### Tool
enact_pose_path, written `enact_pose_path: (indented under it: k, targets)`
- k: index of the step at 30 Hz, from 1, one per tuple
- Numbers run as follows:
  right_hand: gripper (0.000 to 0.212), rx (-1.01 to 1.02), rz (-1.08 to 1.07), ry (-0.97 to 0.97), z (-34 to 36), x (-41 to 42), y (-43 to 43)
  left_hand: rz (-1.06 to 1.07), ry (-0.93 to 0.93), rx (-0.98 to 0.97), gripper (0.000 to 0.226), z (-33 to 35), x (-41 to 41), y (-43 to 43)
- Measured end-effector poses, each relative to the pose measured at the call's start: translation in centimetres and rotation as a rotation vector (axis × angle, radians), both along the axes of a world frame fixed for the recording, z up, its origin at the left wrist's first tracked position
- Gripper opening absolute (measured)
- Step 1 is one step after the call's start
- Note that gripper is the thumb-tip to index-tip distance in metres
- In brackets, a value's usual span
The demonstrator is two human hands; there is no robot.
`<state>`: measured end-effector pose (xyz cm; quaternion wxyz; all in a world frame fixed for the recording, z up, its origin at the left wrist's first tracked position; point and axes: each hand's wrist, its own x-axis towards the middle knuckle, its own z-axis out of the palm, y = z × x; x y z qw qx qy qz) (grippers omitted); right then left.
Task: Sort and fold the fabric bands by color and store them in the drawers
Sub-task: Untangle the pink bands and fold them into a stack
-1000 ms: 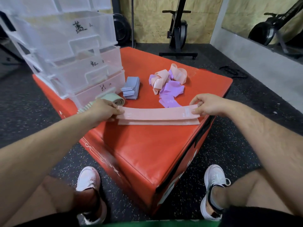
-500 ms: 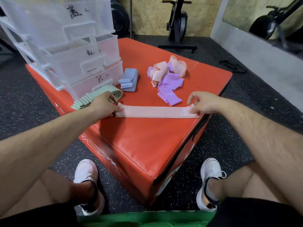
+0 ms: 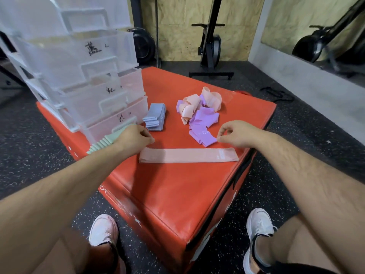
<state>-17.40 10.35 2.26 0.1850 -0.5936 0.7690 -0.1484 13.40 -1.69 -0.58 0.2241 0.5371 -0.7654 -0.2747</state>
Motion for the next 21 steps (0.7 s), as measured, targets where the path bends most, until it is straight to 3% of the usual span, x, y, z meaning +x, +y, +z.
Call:
enact_pose_path:
  k: [7, 12, 15, 19, 21]
  targets:
    - [0.016, -0.170, 0.072, 0.017, -0.4, 2.1, -6.0, -0.108, 0.094, -0.040, 0.003, 1.4, -7.7, -2.7]
    - [0.026, -0.141, 0.063, 0.054, -2.4, 1.0, -10.9, -0.128, 0.087, -0.064, 0.018, 0.3, -12.6, -6.5]
    - [0.044, -0.155, -0.049, 0.103, -2.9, 0.3, -13.1, -0.120, 0.067, -0.085, 0.039, -0.3, -14.5, -8.7]
    - [0.064, -0.134, -0.155, -0.021, -3.4, -0.3, -15.4, -0.159, 0.049, -0.068, 0.057, -0.5, -16.4, -10.5]
    - [0.064, -0.112, -0.182, -0.067, -3.9, -0.6, -16.4, -0.206, 0.083, -0.012, 0.058, -1.0, -17.3, -11.1]
